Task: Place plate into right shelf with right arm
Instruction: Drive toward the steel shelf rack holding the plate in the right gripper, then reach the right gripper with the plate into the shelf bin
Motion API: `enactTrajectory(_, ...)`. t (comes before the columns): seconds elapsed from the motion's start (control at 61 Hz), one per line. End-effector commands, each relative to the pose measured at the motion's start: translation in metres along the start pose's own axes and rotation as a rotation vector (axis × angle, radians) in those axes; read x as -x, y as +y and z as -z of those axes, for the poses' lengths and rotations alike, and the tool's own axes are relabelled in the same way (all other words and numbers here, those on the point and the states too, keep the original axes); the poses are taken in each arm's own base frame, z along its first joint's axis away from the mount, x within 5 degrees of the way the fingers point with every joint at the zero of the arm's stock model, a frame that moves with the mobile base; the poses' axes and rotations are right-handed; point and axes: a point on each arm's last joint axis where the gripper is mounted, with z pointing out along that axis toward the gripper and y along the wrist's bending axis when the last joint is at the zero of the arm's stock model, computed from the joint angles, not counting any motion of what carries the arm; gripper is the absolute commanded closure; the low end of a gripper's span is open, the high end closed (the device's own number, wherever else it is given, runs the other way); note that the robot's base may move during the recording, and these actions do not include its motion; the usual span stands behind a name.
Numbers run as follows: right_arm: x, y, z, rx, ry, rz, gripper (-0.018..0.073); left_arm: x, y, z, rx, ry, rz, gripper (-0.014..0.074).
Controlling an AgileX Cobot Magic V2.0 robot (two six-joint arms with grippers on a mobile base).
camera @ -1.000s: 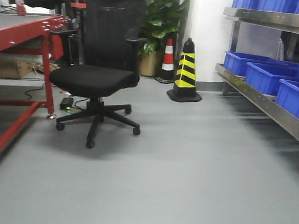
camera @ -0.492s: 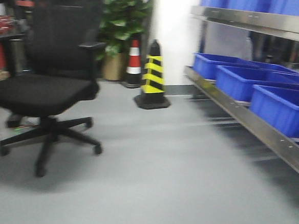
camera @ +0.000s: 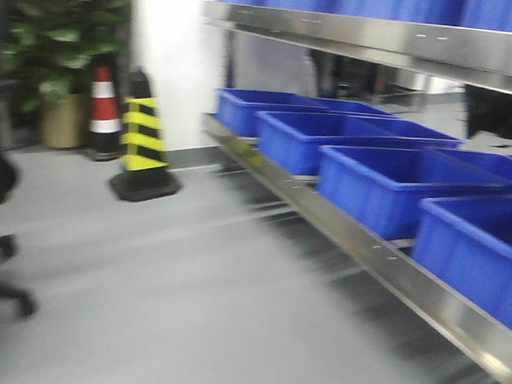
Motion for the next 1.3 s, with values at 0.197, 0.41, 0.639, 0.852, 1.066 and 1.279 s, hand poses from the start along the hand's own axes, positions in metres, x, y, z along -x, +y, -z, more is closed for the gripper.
enactTrajectory(0.197, 0.0167, 0.0025, 0.0007, 0.029, -0.099, 0.02, 0.0496, 0.0057, -0.0006, 0.0009, -0.009, -0.09, 0.006, 0.0643)
enactTrajectory(0.41, 0.0167, 0.0025, 0.0007, 0.029, -0.099, 0.02, 0.0496, 0.0057, -0.0006, 0.0009, -0.009, -0.09, 0.006, 0.0643)
enactTrajectory(0.639, 0.0167, 0.0025, 0.0007, 0.029, -0.099, 0.02, 0.0496, 0.0057, -0.0006, 0.0009, -0.009, -0.09, 0.006, 0.0643)
enactTrajectory(0.852, 0.0167, 0.0025, 0.0007, 0.029, -0.099, 0.02, 0.0496, 0.0057, -0.0006, 0.0009, -0.009, -0.09, 0.006, 0.0643)
enactTrajectory(1.066, 0.0167, 0.0025, 0.0007, 0.029, -0.099, 0.02, 0.0496, 0.0057, -0.0006, 0.0009, -0.009, -0.09, 0.006, 0.0643)
enactTrajectory(1.279, 0.0167, 0.0025, 0.0007, 0.029, -0.099, 0.02, 0.0496, 0.0057, -0.0006, 0.0009, -0.009, -0.09, 0.006, 0.0643)
